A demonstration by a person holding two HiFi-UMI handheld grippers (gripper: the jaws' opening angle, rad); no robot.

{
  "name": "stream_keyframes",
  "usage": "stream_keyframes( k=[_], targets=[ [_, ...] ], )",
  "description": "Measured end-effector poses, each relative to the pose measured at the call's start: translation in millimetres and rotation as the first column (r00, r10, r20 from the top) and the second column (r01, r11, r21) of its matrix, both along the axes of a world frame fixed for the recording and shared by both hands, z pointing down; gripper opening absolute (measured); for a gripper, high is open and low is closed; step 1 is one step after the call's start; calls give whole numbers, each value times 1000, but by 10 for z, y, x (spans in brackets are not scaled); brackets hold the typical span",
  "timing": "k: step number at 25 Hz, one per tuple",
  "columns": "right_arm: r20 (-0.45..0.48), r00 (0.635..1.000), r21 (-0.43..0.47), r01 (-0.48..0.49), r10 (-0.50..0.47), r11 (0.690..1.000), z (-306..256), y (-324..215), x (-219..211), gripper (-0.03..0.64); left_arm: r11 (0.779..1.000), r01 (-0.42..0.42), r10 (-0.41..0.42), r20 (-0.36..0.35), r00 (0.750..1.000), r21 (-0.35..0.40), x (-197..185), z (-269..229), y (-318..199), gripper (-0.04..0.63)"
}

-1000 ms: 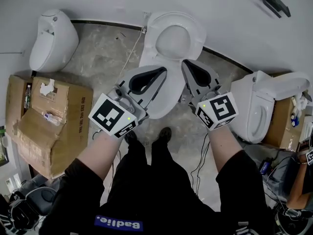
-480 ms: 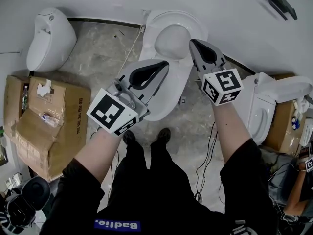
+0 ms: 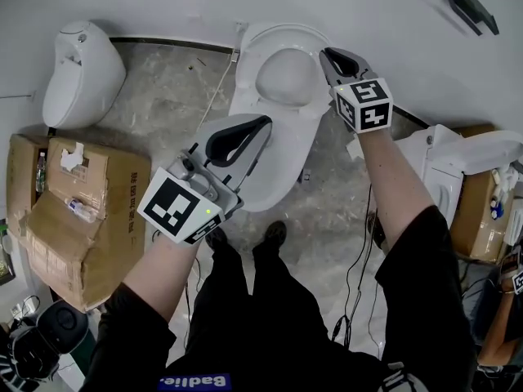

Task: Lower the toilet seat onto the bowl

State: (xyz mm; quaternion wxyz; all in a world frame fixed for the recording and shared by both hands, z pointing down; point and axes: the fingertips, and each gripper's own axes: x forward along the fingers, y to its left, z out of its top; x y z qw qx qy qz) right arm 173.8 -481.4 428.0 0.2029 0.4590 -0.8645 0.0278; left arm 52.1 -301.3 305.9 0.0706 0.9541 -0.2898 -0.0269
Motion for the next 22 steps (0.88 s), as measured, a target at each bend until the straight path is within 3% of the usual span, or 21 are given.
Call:
stream_keyframes(
  k=[8, 13, 22],
  targets=[
    [-179, 984, -15, 15, -17, 1000, 330, -447, 165, 37, 1000, -1, 1, 16, 1000, -10, 26, 98, 35, 15],
    [-273, 960, -39, 50, -59, 998, 543, -627, 141, 94, 1000, 6, -6, 24, 1000, -2, 35, 130, 11, 14],
    [-354, 931, -40, 82, -90, 996, 814, -860, 130, 94, 999, -19, 19, -10, 1000, -33, 105, 140, 101, 14]
  ],
)
